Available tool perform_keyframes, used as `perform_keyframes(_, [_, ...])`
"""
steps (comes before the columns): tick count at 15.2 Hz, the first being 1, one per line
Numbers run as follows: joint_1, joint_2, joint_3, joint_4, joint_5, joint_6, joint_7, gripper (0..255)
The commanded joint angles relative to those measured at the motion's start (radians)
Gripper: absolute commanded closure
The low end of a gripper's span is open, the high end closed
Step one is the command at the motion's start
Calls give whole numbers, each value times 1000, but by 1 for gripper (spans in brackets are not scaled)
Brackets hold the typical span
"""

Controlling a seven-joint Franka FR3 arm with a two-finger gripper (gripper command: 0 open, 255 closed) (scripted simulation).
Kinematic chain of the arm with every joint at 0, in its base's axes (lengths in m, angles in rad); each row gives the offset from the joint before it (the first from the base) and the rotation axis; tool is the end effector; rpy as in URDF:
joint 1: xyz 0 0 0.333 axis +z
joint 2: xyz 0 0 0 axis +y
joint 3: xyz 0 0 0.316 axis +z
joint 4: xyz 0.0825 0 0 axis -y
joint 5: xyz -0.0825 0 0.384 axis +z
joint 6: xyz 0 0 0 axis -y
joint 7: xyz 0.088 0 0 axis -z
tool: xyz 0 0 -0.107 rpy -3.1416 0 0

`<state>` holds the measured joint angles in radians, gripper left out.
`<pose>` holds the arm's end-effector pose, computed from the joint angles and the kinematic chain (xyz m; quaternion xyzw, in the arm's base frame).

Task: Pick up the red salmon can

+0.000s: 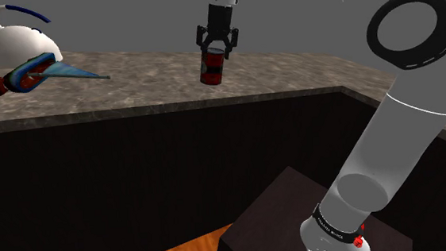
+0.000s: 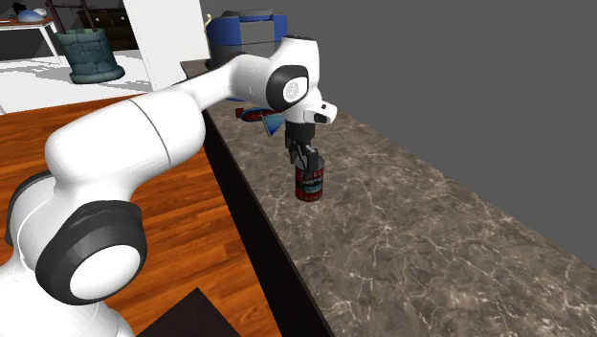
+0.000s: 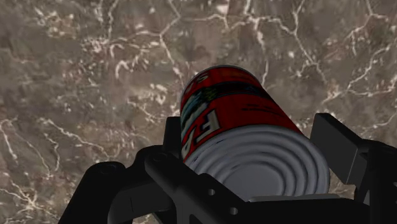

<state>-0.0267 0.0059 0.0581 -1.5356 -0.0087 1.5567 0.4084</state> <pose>0.5552 0.0164 0.6366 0.9822 -0.1875 0.0083 0.0024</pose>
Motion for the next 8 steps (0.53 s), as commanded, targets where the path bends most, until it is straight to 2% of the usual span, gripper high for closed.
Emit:
perform_keyframes(1, [0, 1, 0, -1, 0, 0, 0, 255])
perform_keyframes(3, [0, 2, 0, -1, 0, 0, 0, 255])
perform_keyframes(8, [1, 27, 0, 100, -2, -76, 0, 255])
